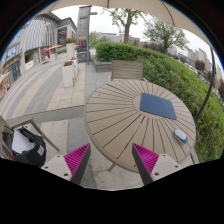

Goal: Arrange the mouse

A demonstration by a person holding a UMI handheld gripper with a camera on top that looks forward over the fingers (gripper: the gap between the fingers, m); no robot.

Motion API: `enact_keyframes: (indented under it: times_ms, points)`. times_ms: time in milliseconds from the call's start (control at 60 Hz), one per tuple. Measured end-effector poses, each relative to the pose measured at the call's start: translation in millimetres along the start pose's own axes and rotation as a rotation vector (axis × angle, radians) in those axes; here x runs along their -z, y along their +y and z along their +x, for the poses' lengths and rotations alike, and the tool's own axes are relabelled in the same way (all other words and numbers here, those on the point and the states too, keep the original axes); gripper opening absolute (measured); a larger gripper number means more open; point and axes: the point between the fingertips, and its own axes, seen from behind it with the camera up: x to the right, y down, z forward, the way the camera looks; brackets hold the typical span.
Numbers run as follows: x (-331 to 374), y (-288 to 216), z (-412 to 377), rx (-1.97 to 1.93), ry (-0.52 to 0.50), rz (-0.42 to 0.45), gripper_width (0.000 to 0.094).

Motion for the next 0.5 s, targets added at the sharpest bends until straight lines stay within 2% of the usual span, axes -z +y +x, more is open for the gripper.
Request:
enact_keyframes:
  times_ms: [183, 367, 500]
  points:
    - [-8.6, 15.8, 65.8, -0.112, 0.133, -0.011, 0.0852]
    - [-25.7, 53.7, 203.7, -0.179, 0.3, -0.015, 0.0854]
    - [-22.3, 74.1, 275.0, -0.209, 0.402, -0.005, 0.0859]
